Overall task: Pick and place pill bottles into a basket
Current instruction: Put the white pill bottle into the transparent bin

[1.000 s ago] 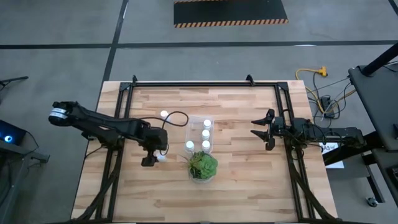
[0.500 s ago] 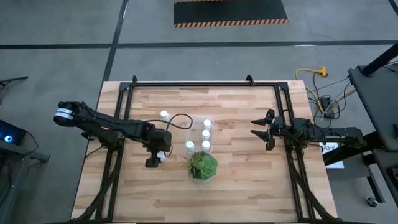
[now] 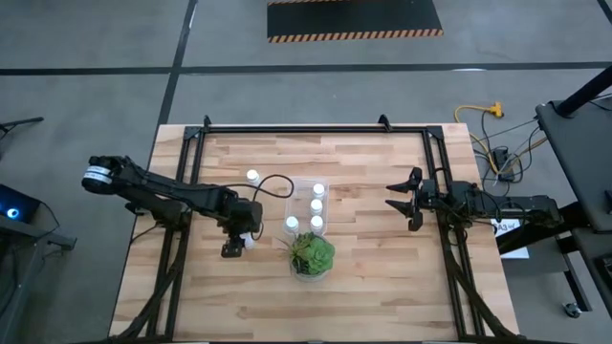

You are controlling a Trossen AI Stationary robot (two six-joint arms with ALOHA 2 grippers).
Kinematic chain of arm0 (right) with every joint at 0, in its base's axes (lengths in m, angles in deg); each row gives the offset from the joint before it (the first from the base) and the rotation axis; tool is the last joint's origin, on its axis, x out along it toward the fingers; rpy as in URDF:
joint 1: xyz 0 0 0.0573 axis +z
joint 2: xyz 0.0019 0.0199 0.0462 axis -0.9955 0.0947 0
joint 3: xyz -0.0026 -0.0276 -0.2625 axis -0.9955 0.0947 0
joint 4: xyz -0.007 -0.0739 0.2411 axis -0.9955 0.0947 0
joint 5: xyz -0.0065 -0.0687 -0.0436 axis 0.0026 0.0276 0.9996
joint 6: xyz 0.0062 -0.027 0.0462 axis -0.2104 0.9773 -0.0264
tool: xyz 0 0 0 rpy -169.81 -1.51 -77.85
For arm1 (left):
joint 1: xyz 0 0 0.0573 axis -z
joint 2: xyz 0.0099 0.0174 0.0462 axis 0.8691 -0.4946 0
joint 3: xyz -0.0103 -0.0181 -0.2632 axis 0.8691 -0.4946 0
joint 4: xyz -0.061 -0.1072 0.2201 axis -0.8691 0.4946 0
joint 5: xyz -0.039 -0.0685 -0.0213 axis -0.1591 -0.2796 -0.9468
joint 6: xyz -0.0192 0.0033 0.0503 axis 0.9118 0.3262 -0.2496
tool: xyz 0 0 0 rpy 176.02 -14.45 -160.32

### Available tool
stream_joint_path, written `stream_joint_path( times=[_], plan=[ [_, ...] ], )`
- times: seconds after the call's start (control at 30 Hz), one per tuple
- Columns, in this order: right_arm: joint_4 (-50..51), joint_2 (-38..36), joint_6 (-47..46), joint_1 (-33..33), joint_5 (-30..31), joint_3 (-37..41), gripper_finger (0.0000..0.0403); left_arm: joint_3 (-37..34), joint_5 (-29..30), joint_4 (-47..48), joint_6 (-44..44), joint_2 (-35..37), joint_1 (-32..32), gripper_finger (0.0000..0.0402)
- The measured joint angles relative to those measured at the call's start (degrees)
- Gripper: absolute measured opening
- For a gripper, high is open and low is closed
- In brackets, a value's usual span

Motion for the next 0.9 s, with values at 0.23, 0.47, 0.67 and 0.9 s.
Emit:
stream_joint_path(
  times=[0.23, 0.47, 0.67, 0.9],
  plan=[
    [0.0, 0.0, 0.0, 0.0, 0.0, 0.0, 0.021, 0.0, -0.09, -0.32, -0.04, 0.07, 0.0, 0.0171],
    [0.0, 0.0, 0.0, -0.01, 0.0, 0.0, 0.021, 0.22, -0.24, -0.47, 0.13, 0.09, 0.0, 0.0167],
    [0.0, 0.0, 0.0, -0.02, 0.0, 0.0, 0.021, 0.87, -0.2, -0.23, 0.37, 0.1, 0.0, 0.0164],
    [0.0, 0.0, 0.0, -0.01, -0.01, 0.0, 0.021, 4.45, 0.69, 1.87, 0.34, 0.13, -0.15, 0.014]
  ],
)
